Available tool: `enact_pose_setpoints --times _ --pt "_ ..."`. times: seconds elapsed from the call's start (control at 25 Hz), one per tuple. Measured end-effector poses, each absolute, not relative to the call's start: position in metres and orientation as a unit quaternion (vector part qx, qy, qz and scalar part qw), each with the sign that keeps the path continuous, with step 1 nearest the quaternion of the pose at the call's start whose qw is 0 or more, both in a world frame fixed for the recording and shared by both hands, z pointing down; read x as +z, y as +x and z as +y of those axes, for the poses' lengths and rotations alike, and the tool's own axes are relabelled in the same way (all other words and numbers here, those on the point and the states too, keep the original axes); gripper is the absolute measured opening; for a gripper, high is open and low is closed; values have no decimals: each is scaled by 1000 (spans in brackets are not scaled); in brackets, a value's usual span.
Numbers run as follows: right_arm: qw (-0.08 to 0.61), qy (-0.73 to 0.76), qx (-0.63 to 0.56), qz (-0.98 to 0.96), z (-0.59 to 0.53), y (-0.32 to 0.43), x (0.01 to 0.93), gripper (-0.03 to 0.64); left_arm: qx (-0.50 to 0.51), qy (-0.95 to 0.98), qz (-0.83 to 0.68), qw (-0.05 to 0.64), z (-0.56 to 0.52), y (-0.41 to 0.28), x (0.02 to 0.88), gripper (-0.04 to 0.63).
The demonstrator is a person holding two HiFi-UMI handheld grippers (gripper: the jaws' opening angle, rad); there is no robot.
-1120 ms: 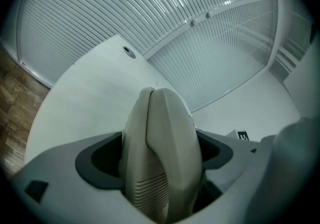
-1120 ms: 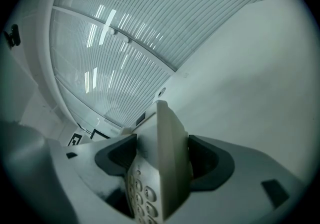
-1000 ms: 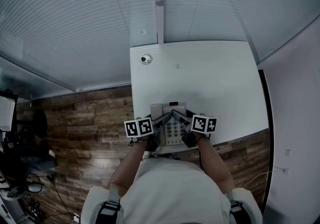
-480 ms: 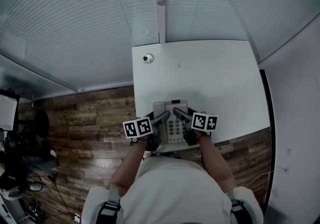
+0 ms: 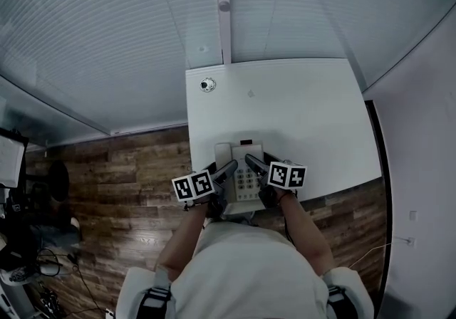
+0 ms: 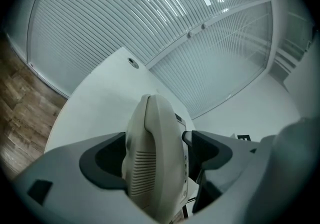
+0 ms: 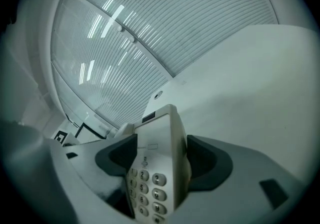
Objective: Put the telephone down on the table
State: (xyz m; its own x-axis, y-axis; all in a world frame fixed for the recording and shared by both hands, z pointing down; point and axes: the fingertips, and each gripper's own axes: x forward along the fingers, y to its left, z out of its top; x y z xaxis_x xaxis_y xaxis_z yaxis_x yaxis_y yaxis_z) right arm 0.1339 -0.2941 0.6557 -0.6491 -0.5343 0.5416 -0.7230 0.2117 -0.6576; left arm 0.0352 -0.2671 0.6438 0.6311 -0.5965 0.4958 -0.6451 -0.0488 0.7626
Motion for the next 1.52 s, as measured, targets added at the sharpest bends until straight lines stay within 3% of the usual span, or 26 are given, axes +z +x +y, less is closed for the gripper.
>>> enact_pose_setpoints --times 0.28,0.44,0.72,0.88,1.16,1.52 --pt "68 432 439 -785 -281 145 634 310 19 733 -438 520 -250 35 637 430" --pt "64 450 399 -796 -272 149 615 256 28 735 -455 502 -241 30 633 400" --pt "66 455 356 -814 -252 147 590 122 24 719 -508 474 -231 12 623 189" --pt "62 461 349 -813 -244 147 584 89 23 721 -529 448 -230 8 614 74" --pt "56 460 344 -817 -225 151 574 46 18 719 -545 432 -222 8 605 24" --pt "59 470 345 -811 -201 137 570 20 24 737 -527 421 -194 1 585 20"
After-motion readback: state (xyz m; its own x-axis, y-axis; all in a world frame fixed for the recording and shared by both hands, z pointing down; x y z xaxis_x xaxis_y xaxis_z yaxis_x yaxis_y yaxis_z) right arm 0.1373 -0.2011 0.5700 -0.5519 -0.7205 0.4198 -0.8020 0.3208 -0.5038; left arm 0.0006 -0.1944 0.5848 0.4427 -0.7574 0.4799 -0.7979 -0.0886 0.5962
